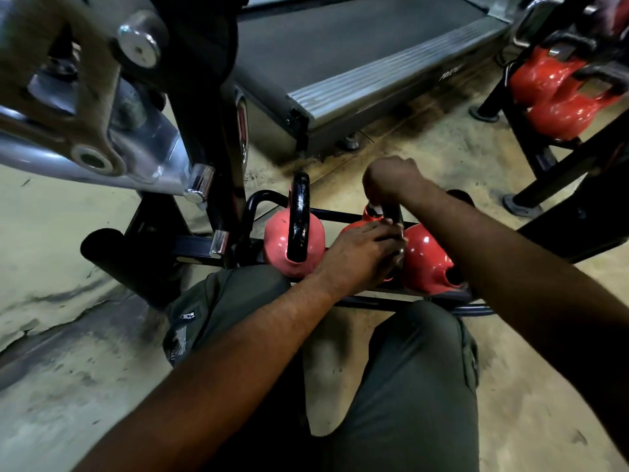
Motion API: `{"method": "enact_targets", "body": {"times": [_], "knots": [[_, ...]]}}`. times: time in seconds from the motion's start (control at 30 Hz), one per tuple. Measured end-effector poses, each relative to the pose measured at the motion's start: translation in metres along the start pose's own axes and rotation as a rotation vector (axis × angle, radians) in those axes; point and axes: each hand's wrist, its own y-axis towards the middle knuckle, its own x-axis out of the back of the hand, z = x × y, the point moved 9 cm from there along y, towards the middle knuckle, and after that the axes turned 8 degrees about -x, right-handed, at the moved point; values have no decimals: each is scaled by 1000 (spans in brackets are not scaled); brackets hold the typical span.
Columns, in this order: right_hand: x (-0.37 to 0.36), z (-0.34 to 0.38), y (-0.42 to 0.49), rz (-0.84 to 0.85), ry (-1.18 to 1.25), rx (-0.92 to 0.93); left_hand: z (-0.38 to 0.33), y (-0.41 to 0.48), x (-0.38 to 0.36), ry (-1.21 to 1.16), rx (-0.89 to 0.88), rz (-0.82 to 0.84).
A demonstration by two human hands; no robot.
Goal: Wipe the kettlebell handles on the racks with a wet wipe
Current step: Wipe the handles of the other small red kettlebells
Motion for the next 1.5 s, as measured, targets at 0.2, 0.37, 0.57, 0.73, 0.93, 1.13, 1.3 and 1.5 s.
{"method": "enact_targets", "body": {"times": [0.2, 0.37, 0.57, 0.73, 0.93, 1.13, 1.3, 1.5], "knots": [[-17, 38, 11, -53, -309, 184, 9, -5, 2, 4, 14, 22], [12, -10, 1, -102, 123, -21, 14, -3, 2, 22, 47, 45], [-56, -59, -27, 102, 1137, -327, 17, -10, 1, -8, 44, 27], [-117, -35, -43, 570, 1921, -483, 12, -10, -8, 34, 41, 60], [-123, -54, -77, 371, 1826, -469, 3, -16, 6, 90, 1, 102], [-36, -67, -53, -246, 1028, -242, -11, -20, -2, 136, -58, 185], [-3, -7, -37, -314, 136, -53, -19, -25, -3, 164, -73, 206], [-2, -18, -80, -416, 219, -51, -20, -28, 10, 170, -53, 195]]}}
